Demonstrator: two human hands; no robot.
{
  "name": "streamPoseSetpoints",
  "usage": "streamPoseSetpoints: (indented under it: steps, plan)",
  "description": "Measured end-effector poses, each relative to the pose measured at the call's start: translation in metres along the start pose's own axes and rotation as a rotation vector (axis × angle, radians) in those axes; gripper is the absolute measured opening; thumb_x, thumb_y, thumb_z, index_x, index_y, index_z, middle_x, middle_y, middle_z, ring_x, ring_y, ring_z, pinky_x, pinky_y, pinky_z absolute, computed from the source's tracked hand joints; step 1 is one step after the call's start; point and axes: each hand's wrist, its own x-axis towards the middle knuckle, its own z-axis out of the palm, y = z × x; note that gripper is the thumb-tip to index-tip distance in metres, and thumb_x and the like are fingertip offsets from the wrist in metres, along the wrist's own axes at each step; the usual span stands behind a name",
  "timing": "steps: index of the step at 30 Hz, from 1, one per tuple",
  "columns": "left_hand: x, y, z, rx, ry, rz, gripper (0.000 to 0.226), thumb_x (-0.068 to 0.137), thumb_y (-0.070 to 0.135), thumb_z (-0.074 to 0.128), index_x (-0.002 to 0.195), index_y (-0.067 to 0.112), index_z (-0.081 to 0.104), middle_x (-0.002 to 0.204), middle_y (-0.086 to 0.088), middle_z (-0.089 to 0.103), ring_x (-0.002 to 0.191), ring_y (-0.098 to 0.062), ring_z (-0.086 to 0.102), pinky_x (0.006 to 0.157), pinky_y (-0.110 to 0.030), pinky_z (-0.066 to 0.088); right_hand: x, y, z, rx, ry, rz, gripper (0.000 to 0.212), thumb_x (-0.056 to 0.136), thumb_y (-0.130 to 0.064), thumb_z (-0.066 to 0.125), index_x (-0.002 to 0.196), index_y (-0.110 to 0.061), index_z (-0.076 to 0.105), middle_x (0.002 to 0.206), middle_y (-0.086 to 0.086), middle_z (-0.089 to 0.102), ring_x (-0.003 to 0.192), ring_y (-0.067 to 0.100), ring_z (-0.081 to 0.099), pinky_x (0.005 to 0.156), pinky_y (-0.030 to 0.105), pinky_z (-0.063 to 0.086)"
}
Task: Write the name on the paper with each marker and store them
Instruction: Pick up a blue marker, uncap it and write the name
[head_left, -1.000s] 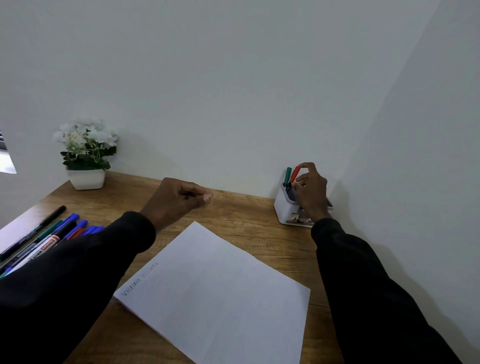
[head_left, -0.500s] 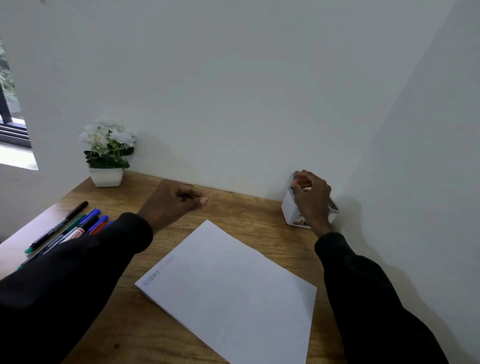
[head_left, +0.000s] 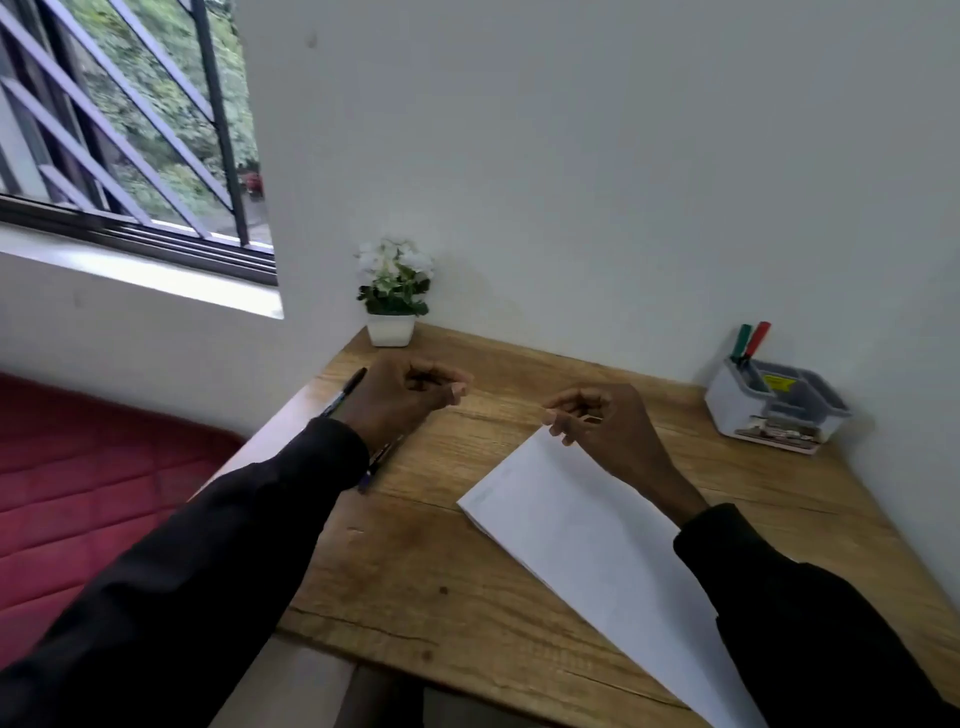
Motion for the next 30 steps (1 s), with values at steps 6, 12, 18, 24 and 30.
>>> streamPoseSetpoints:
  steps: [6,12,18,24,30]
  plan:
    - [-0.016,-0.017,-0.048,0.072,0.112,0.022,0.02,0.081,0.012,0.078,0.1,0.01,0.076,0.095,0.001,0.076,0.091,-0.009,0.071,0.083,-0.02,0.056,0.011,-0.016,0.049,-0.033,-0.105,-0.096,0.008,0.087,-0.005,0.082,0.094,-0.008,0.081,0.07,-0.01,0.074,0.059,0.002,0.068,0.062,0.018,0.057]
    - [-0.022,-0.033,-0.065,0.105,0.102,-0.005,0.024,0.081,0.014,0.076,0.105,0.01,0.075,0.098,0.0,0.075,0.093,-0.006,0.07,0.078,-0.014,0.055,0.021,-0.031,0.09,-0.184,-0.24,-0.22,0.012,0.09,-0.008,0.08,0.102,-0.008,0.081,0.089,0.0,0.078,0.073,0.006,0.07,0.07,0.016,0.055]
    - [-0.023,-0.042,-0.07,0.097,0.123,-0.025,0.024,0.08,0.011,0.077,0.104,0.012,0.075,0.097,0.005,0.075,0.091,-0.004,0.07,0.078,-0.017,0.056,0.03,-0.042,0.124,-0.42,-0.443,-0.442,0.028,0.093,0.003,0.069,0.116,-0.011,0.075,0.117,0.008,0.073,0.104,0.02,0.065,0.089,0.03,0.053]
    - [-0.025,-0.046,-0.072,0.098,0.12,-0.018,0.024,0.08,0.011,0.077,0.105,0.011,0.075,0.099,0.003,0.075,0.092,-0.006,0.07,0.08,-0.019,0.057,0.032,-0.042,0.13,-0.521,-0.493,-0.437,0.041,0.095,0.003,0.064,0.132,-0.013,0.065,0.133,0.009,0.065,0.119,0.022,0.056,0.099,0.039,0.052]
    - [-0.024,-0.046,-0.066,0.078,0.115,-0.008,0.024,0.08,0.011,0.077,0.105,0.01,0.075,0.098,0.0,0.075,0.091,-0.007,0.07,0.08,-0.018,0.056,0.032,-0.041,0.116,-0.625,-0.567,-0.476,0.036,0.099,0.001,0.06,0.131,-0.015,0.067,0.137,0.009,0.059,0.121,0.022,0.049,0.084,0.026,0.04]
